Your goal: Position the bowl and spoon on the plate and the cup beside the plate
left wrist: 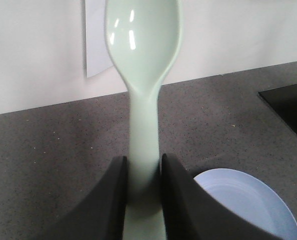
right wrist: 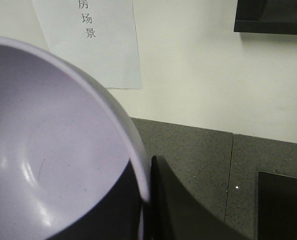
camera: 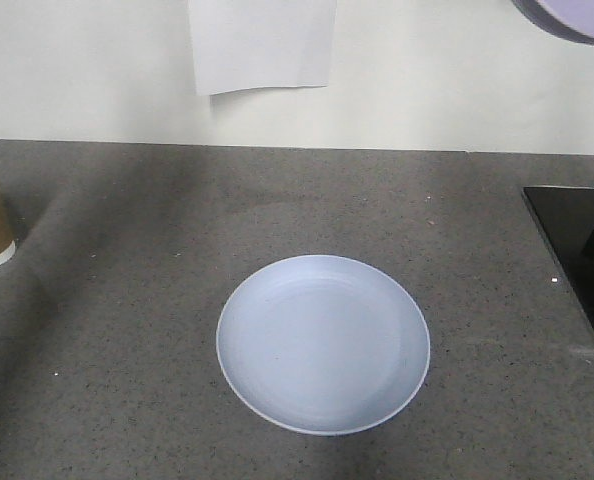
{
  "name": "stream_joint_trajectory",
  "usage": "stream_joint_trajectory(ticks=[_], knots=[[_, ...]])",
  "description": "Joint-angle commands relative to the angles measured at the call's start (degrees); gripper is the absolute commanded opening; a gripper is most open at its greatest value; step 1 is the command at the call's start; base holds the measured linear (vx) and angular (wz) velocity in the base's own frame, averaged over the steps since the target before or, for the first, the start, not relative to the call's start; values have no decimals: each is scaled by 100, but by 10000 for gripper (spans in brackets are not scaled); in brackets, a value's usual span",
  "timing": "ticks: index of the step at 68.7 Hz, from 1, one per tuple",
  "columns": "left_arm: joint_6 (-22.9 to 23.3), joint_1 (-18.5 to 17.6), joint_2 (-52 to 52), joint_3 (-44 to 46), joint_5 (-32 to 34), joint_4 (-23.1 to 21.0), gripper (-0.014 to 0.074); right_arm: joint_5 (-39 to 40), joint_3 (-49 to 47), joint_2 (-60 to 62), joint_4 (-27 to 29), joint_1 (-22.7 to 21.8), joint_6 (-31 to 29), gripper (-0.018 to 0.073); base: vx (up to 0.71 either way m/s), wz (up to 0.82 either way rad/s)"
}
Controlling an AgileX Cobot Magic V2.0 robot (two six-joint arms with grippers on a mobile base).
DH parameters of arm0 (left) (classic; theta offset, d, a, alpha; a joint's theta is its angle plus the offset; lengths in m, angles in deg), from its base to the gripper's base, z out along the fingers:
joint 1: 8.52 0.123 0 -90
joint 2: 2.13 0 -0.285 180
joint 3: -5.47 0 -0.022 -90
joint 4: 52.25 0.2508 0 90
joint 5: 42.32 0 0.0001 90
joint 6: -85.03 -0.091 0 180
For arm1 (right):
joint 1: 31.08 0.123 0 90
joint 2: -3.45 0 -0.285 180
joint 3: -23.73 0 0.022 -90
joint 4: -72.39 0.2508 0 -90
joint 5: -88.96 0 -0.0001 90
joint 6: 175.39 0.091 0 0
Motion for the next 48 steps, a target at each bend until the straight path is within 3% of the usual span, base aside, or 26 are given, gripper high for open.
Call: stream_joint_trajectory(ticks=[1,48], knots=[[-3,-13,-109,155,345,-191,-7,404,-149,105,90,-29,6,-10,0,-1],[-3,-13,-109,155,345,-191,-7,404,-149,105,90,-29,6,-10,0,-1]])
